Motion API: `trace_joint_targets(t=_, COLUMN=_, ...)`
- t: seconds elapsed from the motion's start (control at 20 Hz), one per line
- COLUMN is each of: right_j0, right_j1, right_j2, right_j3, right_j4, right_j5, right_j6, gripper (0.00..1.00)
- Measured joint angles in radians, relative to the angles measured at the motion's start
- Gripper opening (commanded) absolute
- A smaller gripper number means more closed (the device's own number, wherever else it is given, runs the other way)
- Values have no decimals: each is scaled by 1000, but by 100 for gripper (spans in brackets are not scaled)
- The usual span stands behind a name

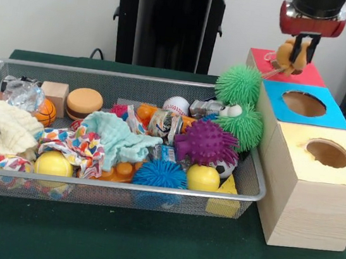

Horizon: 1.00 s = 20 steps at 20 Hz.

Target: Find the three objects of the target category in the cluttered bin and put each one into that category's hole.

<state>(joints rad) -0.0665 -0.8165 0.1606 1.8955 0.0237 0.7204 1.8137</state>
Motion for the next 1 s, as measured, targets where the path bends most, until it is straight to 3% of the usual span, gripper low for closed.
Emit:
trace_joint_targets(t=0.5, right_j0=51, right_j1=2, right_j2=-31, right_j3=-2, right_j4=53, right_j5=0, right_j6=0, gripper=0)
trace_joint_targets(t=1.0, right_j0=53, right_j1=82, right_j2=-44, right_j3=-3, right_j4=69, right_j5=-151, right_j6=0, gripper=0)
